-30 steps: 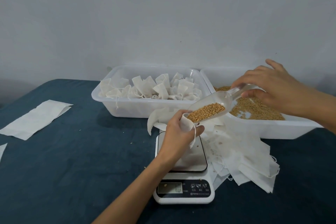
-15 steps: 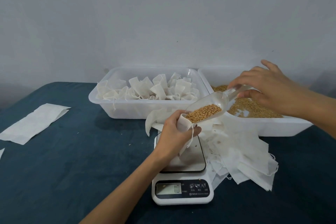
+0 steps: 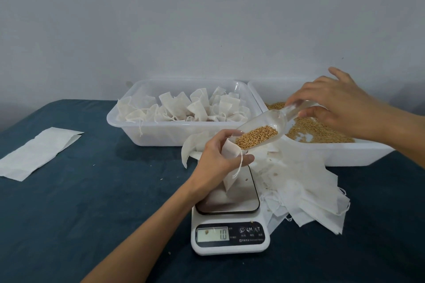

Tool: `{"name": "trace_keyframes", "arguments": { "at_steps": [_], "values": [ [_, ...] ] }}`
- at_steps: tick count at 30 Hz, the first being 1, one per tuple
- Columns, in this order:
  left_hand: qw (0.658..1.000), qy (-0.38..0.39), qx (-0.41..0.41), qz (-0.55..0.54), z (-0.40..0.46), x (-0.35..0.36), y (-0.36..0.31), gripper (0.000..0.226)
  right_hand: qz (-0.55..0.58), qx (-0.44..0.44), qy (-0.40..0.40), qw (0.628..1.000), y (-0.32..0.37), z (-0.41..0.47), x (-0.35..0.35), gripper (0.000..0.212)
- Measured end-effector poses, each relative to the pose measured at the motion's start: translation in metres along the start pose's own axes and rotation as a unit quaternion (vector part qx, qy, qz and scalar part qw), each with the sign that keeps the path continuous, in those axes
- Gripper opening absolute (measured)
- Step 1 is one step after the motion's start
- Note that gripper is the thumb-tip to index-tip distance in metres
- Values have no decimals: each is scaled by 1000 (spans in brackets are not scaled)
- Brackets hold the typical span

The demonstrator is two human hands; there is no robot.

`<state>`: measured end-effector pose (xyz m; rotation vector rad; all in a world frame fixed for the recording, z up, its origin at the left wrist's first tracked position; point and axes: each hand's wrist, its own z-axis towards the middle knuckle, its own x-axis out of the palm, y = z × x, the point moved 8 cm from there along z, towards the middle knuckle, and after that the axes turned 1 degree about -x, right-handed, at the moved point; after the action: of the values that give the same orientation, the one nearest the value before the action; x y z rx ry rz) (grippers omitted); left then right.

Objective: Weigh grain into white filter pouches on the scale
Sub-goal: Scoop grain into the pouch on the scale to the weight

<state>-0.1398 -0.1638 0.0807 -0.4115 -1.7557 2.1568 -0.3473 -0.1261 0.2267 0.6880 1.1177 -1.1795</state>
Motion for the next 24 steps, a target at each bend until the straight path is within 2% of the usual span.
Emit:
{"name": "trace_keyframes", "arguments": {
  "at_steps": [24],
  "values": [
    [1000,-6,6,-17,-3,-6,-2,52,-12,-19,-23,999,9,4,-4,27]
  ]
}}
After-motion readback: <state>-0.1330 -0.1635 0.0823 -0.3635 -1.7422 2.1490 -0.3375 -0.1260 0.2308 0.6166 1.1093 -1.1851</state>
